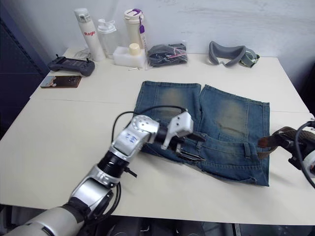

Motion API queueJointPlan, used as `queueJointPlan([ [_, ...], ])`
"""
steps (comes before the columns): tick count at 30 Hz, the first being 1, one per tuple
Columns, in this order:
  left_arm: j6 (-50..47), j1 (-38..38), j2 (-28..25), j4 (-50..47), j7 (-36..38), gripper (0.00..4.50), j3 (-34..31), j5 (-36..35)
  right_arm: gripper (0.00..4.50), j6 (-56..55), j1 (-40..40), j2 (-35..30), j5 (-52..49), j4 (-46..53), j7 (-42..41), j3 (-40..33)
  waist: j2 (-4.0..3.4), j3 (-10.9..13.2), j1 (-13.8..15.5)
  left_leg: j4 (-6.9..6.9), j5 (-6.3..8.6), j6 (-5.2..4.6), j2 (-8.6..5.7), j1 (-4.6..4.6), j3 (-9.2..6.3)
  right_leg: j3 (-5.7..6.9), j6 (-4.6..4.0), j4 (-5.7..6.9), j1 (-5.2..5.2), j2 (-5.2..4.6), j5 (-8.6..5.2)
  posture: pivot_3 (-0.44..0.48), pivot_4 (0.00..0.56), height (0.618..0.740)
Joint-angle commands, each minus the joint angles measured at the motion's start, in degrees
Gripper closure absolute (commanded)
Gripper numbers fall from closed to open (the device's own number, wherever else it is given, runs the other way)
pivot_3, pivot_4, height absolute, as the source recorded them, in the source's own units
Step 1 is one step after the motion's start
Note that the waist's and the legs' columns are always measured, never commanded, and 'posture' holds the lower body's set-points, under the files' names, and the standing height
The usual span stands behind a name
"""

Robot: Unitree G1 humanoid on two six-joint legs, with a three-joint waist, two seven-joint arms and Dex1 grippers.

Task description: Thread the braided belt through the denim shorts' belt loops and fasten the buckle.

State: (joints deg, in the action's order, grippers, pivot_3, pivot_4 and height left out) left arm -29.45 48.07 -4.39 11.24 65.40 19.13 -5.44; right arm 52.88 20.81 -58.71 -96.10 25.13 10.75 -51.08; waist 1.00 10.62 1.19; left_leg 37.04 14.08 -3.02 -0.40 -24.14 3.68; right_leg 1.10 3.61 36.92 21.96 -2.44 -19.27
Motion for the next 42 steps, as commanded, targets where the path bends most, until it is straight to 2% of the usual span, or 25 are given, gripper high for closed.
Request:
queueJointPlan([
  [1,1.2,2.1,-5.0,-4.0,3.5,0.33,-5.3,-5.2,4.50,1.2,-0.2,0.9,-9.6,-5.9,-3.2,-3.7,-0.02,0.0,0.0,-0.01,0.00,0.00,0.00,-0.01,0.00,0.00,0.00,-0.01,0.01,0.00,0.00,0.000,0.150,0.738],
  [4,0.5,1.3,-8.3,-4.7,3.9,0.33,-6.1,-6.8,4.50,3.3,-0.5,-0.1,-11.3,-9.7,-6.0,-2.4,-0.02,0.0,0.0,-0.05,0.02,-0.03,0.00,0.00,0.01,0.00,-0.01,-0.05,0.01,0.00,-0.01,0.000,0.150,0.738],
  [7,1.5,-0.9,-11.3,-5.7,3.8,0.33,-5.5,-6.6,4.50,5.9,-0.9,-1.9,-5.8,-14.4,-10.6,-0.6,-0.04,0.0,0.1,-0.04,0.02,-0.04,0.00,-0.01,0.01,0.00,-0.01,-0.06,0.01,-0.03,-0.01,0.000,0.150,0.738],
  [15,-1.0,-4.3,-14.1,-8.2,0.3,0.33,-6.9,-7.7,4.50,9.6,-5.5,-4.2,2.8,-23.4,-19.5,-0.3,-0.10,0.0,0.0,-0.06,0.03,-0.04,0.00,-0.02,0.01,0.00,-0.01,-0.07,0.04,-0.09,-0.01,0.000,0.150,0.738],
  [22,-1.4,-5.4,-15.5,-8.9,-1.3,0.33,-7.0,-9.1,4.50,11.5,-8.4,-2.4,10.7,-24.1,-25.1,3.6,-0.13,0.0,0.0,-0.15,0.03,-0.02,0.00,-0.05,0.02,0.01,-0.10,-0.01,0.16,-0.08,-0.06,0.000,0.150,0.738],
  [26,-1.5,-5.6,-16.4,-8.6,-2.1,0.33,-7.5,-9.6,4.50,12.1,-11.7,-0.5,8.7,-25.5,-25.3,1.5,-0.16,0.0,0.0,-0.12,0.03,-0.02,0.00,-0.07,0.04,0.01,-0.06,-0.01,0.16,-0.08,-0.04,0.000,0.150,0.738],
  [29,-1.4,-5.9,-16.9,-8.7,-2.3,0.33,-7.4,-9.8,4.50,13.3,-11.4,-1.3,12.2,-25.5,-26.9,1.5,-0.17,0.0,0.0,-0.11,0.03,-0.01,0.00,-0.06,0.04,0.00,-0.06,0.02,0.16,-0.08,-0.04,0.000,0.150,0.738],
  [38,-1.1,-5.7,-17.5,-8.6,-2.2,0.33,-7.3,-10.0,4.50,13.7,-13.8,0.8,21.1,-25.4,-32.1,7.1,-0.17,0.0,0.0,-0.14,0.04,0.00,0.00,-0.07,0.04,0.00,-0.07,0.00,0.19,-0.09,-0.04,0.000,0.150,0.738],
  [42,-1.1,-5.7,-17.9,-8.4,-2.3,0.33,-7.6,-9.9,4.50,12.9,-16.1,4.2,23.8,-26.4,-33.1,10.5,-0.17,0.0,-0.2,-0.15,0.04,0.01,0.00,-0.06,0.04,-0.01,-0.08,0.00,0.19,-0.09,-0.05,0.000,0.150,0.738],
])
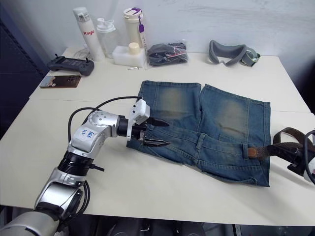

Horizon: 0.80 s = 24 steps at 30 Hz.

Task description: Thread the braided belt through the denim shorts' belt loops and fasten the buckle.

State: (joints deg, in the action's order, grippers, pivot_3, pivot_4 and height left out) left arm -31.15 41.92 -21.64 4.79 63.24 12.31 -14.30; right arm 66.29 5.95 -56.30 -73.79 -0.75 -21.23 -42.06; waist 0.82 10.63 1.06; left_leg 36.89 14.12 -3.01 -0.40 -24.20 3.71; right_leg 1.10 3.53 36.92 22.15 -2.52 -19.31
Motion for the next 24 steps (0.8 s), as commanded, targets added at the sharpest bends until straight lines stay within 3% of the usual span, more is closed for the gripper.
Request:
queueJointPlan([
  [1,0.6,0.5,-0.7,-2.0,-0.2,0.33,-0.7,-1.1,4.50,-0.7,-2.0,2.6,2.1,-0.6,-1.1,2.0,0.00,0.0,-0.1,0.00,0.00,0.00,0.00,0.00,0.00,0.00,0.00,0.00,0.00,0.00,0.00,0.000,0.150,0.738],
  [13,-0.6,0.0,-0.5,-4.0,-1.6,0.33,-0.1,-1.5,4.50,-4.0,-9.0,18.2,4.0,8.6,4.7,8.7,-0.03,0.0,-1.3,-0.04,-0.01,0.06,0.00,-0.01,0.01,-0.02,0.00,0.11,0.09,-0.02,0.00,0.000,0.150,0.738],
  [21,8.9,3.5,7.0,1.9,-2.5,0.33,4.4,1.6,4.50,-4.1,-9.0,23.3,4.6,10.8,7.6,10.4,-0.03,0.0,-1.2,-0.12,-0.06,0.16,0.00,-0.02,0.04,-0.03,-0.07,0.21,0.19,-0.03,-0.04,0.000,0.150,0.738],
  [23,12.9,5.0,9.2,5.2,-3.1,0.27,6.2,3.7,3.61,-4.2,-8.9,24.5,3.1,10.7,8.9,9.2,-0.03,0.0,-1.3,-0.12,-0.06,0.16,0.00,-0.01,0.07,-0.04,-0.07,0.22,0.19,-0.03,-0.04,0.000,0.150,0.738],
  [24,14.4,5.9,10.4,6.8,-3.2,0.27,6.9,4.4,3.37,-4.2,-8.3,24.6,2.1,11.6,9.1,8.3,-0.03,0.0,-1.3,-0.13,-0.06,0.16,0.00,0.00,0.08,-0.04,-0.08,0.23,0.20,-0.03,-0.04,0.000,0.150,0.738],
])
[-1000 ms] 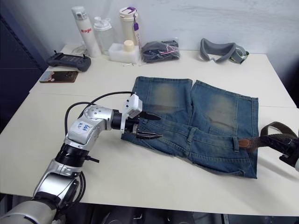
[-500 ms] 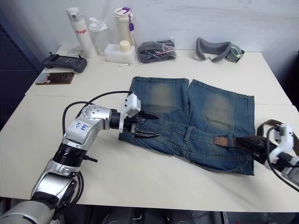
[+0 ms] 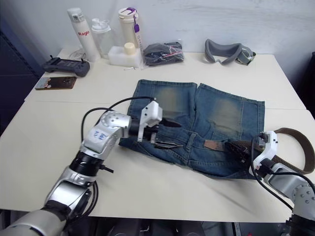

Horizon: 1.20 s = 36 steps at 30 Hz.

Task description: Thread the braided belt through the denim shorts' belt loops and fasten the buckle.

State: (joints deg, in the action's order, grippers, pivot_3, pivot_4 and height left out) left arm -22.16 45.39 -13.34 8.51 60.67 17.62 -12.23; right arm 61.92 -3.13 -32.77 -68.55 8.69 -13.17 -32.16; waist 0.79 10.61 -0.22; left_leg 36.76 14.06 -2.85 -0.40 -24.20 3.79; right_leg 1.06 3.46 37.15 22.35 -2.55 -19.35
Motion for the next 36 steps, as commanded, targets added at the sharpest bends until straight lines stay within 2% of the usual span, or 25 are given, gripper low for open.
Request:
queueJointPlan([
  [1,6.9,3.4,3.2,4.5,-0.6,0.27,2.1,2.6,2.94,-0.2,1.6,1.1,-3.4,3.3,1.6,-2.5,0.00,0.0,0.1,-0.03,-0.01,0.01,0.00,0.01,0.01,0.00,-0.02,0.03,0.01,0.01,-0.01,0.000,0.150,0.738],
  [4,11.3,5.3,5.3,8.2,-0.8,0.27,2.7,4.0,1.49,-0.7,4.4,0.6,-5.9,6.3,3.1,-5.3,0.00,0.0,0.4,-0.04,-0.01,0.01,0.00,-0.02,0.03,0.00,-0.06,0.14,0.08,0.01,-0.04,0.000,0.150,0.738],
  [7,23.0,8.2,8.0,15.9,-6.3,0.27,5.5,11.1,0.10,-1.3,8.8,0.4,-10.4,10.3,5.8,-8.9,0.00,0.0,0.9,-0.01,-0.01,0.01,0.00,-0.05,0.04,0.01,-0.04,0.11,0.06,0.02,-0.04,0.000,0.150,0.738],
  [14,40.2,13.1,15.5,33.2,-13.6,0.27,8.8,19.4,0.04,-4.1,22.1,0.4,-19.7,21.7,8.9,-13.1,0.01,0.0,1.6,0.00,0.03,-0.05,0.00,-0.16,0.07,0.00,0.11,-0.12,0.06,0.03,0.02,0.000,0.150,0.738],
  [19,46.4,16.6,19.2,42.0,-16.0,0.27,8.1,21.4,0.04,-7.5,29.2,-0.3,-21.0,27.1,10.2,-13.4,0.08,0.0,1.3,-0.02,0.08,-0.14,0.00,-0.28,0.12,-0.01,0.19,-0.26,0.12,0.04,0.03,0.000,0.150,0.738],
  [23,50.2,18.9,20.3,46.7,-17.4,0.27,7.4,22.4,0.04,-10.7,30.6,-0.3,-20.8,28.1,12.5,-12.2,0.13,0.1,1.3,-0.01,0.08,-0.14,0.00,-0.29,0.12,-0.01,0.20,-0.25,0.14,0.06,0.02,0.000,0.150,0.738],
  [27,51.6,19.8,20.7,48.7,-16.5,0.27,6.0,21.6,0.04,-11.5,31.0,-1.2,-18.1,27.8,14.1,-8.2,0.15,0.1,1.4,0.00,0.08,-0.14,0.00,-0.29,0.13,-0.01,0.21,-0.27,0.14,0.06,0.03,0.000,0.150,0.738],
  [29,51.8,19.9,20.5,49.0,-15.5,0.27,5.3,21.2,0.04,-11.8,32.3,-2.3,-17.5,29.3,12.5,-8.2,0.13,0.1,1.4,-0.01,0.08,-0.14,0.00,-0.31,0.13,-0.01,0.21,-0.26,0.16,0.06,0.02,0.000,0.150,0.738],
  [31,53.6,19.7,20.1,49.2,-15.7,0.27,5.8,22.4,0.04,-13.2,33.0,-4.5,-13.0,31.6,8.9,-9.5,0.12,0.1,1.5,-0.02,0.08,-0.14,0.00,-0.31,0.13,-0.01,0.20,-0.28,0.16,0.05,0.02,0.000,0.150,0.738],
  [36,57.4,19.6,21.0,50.9,-19.1,0.27,6.4,25.2,0.04,-15.0,34.7,-10.6,-5.4,38.1,3.4,-10.9,0.19,0.1,1.6,0.05,0.08,-0.15,-0.01,-0.32,0.14,0.00,0.22,-0.27,0.15,0.06,0.03,0.000,0.150,0.738],
])
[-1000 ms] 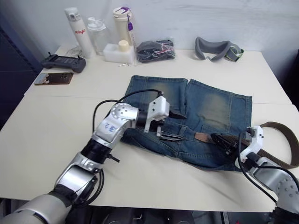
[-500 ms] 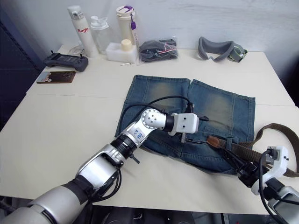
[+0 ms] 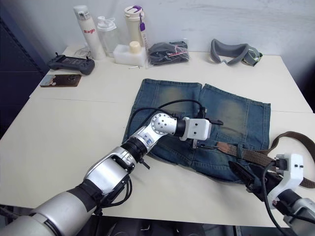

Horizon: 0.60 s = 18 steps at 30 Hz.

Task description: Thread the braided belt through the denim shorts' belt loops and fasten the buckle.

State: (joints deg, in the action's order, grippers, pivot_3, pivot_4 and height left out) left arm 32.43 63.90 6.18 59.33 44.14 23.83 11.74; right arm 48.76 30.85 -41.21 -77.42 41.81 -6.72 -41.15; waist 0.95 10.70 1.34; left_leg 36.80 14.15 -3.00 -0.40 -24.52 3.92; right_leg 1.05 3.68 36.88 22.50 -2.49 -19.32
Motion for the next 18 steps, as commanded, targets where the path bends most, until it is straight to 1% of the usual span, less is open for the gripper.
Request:
queueJointPlan([
  [1,3.2,1.1,1.7,0.5,-3.2,0.27,0.1,1.6,0.04,-2.0,0.8,-2.7,4.2,5.7,-3.4,-1.8,0.03,0.0,0.0,0.01,0.00,0.00,0.00,0.00,-0.02,0.00,0.00,0.01,0.00,0.01,0.00,0.000,0.150,0.738],
  [3,5.1,1.4,2.1,2.0,-6.6,0.27,2.4,5.5,0.04,-1.4,0.6,-5.5,10.9,7.7,-2.1,0.9,0.03,0.0,0.0,0.02,0.00,0.00,0.00,0.00,-0.02,0.01,0.00,0.01,-0.01,0.01,0.00,0.000,0.150,0.738],
  [6,7.3,2.1,3.0,3.7,-11.3,0.27,4.7,9.8,0.04,-0.8,-0.6,-6.5,16.4,8.9,0.7,4.8,0.13,0.1,0.1,0.06,0.01,0.00,0.00,0.00,-0.02,0.00,0.03,-0.01,-0.02,0.01,0.01,0.000,0.150,0.738],
  [9,9.1,2.8,3.7,4.7,-14.3,0.27,6.7,12.9,0.04,0.9,-1.3,-5.8,19.0,9.5,3.8,8.4,0.13,0.1,0.1,0.06,0.01,0.00,0.00,-0.01,-0.02,0.00,0.02,0.00,-0.01,-0.01,0.01,0.000,0.150,0.738],
  [13,10.7,2.9,3.9,4.8,-16.1,0.27,7.7,14.7,0.04,3.0,-1.7,-1.2,18.6,9.0,8.9,12.8,0.12,0.1,0.1,0.03,0.01,0.00,0.00,-0.02,-0.03,-0.01,0.01,0.00,0.00,-0.01,0.01,0.000,0.150,0.738],
  [15,11.1,3.1,3.8,4.8,-17.3,0.27,7.8,15.2,0.55,4.0,-1.5,1.2,18.8,7.9,11.4,13.7,0.10,0.1,0.0,0.04,0.01,0.00,0.00,-0.02,-0.03,-0.01,0.01,0.02,0.00,-0.01,0.01,0.000,0.150,0.738],
  [16,11.1,3.3,3.7,4.8,-17.6,0.27,7.6,15.3,0.91,4.0,-1.3,2.2,19.1,7.5,12.0,13.8,0.10,0.1,0.0,0.05,0.01,0.00,0.00,-0.01,-0.03,-0.01,0.01,0.03,0.00,-0.02,0.01,0.000,0.150,0.738],
  [17,11.1,3.4,3.6,4.8,-17.6,0.27,7.3,15.1,1.43,4.0,-1.2,3.3,18.9,7.1,12.5,13.5,0.10,0.1,0.0,0.07,0.01,0.00,0.00,-0.01,-0.03,-0.01,0.01,0.05,0.00,-0.03,0.01,0.000,0.150,0.738],
  [18,11.2,3.4,3.6,4.8,-17.5,0.27,7.1,14.9,1.71,3.6,-1.2,4.3,18.4,7.0,12.6,13.2,0.09,0.1,0.0,0.08,0.01,0.00,0.00,-0.01,-0.03,-0.01,0.01,0.05,0.00,-0.03,0.01,0.000,0.150,0.738],
])
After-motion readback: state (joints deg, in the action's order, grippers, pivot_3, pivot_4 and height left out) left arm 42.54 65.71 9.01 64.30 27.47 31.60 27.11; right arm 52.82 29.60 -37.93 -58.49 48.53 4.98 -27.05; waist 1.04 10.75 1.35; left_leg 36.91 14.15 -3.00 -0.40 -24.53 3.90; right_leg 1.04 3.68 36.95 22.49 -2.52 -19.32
